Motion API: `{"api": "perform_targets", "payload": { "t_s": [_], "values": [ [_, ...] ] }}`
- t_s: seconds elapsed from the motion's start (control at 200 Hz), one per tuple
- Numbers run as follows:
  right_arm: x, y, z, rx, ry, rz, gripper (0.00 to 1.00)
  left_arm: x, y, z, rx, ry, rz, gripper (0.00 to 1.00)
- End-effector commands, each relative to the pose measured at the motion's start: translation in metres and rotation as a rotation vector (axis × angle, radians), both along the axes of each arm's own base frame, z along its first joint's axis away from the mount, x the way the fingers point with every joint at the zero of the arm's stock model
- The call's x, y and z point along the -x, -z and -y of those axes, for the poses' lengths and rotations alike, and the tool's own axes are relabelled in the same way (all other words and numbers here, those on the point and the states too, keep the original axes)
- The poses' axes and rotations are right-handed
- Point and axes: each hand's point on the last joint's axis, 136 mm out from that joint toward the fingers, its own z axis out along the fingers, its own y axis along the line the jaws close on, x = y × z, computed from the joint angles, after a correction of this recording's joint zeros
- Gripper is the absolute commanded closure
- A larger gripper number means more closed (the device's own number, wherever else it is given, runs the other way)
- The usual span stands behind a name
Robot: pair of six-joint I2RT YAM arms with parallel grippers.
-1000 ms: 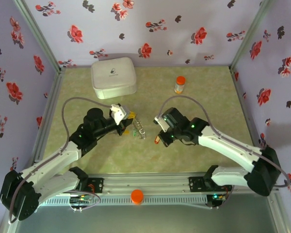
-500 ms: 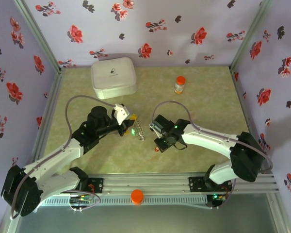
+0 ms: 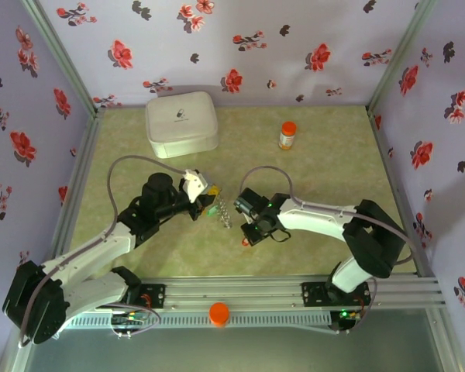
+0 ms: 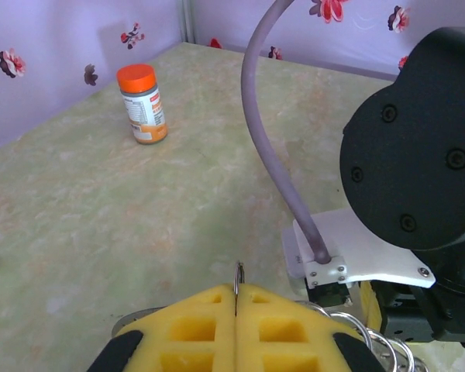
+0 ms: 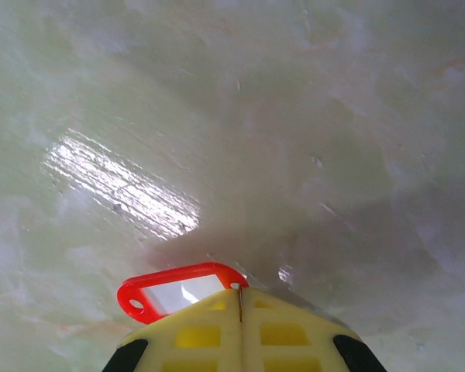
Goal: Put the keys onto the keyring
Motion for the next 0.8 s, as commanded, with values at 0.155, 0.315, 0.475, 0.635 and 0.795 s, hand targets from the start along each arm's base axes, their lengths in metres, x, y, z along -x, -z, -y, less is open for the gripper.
{"api": "perform_targets", "payload": {
  "t_s": [0.155, 0.315, 0.475, 0.635, 0.795],
  "values": [
    [0.0016, 0.0172, 0.0006, 0.003, 0.027, -0.05, 1.0, 0.004, -0.0143, 0.001, 0.034, 0.022, 0.077, 1.0],
    [0.0009, 0.0166, 0.0036, 0.023, 0.027, -0.045, 0.95, 0.0037, -0.014, 0.0009, 0.031, 0.022, 0.083, 1.0],
    [0.0014, 0.0159, 0.0053, 0.033, 0.024, -0.046, 0.91, 0.0035, -0.0147, 0.0012, 0.03, 0.023, 0.085, 1.0],
    [0.0005, 0.0123, 0.0063, 0.036, 0.022, -0.038, 0.87, 0.0034, -0.0134, 0.0012, 0.029, 0.022, 0.082, 1.0],
    [0.0003, 0.0095, 0.0066, 0.033, 0.02, -0.033, 0.87, 0.0032, -0.013, 0.0013, 0.031, 0.022, 0.082, 1.0]
  ]
}}
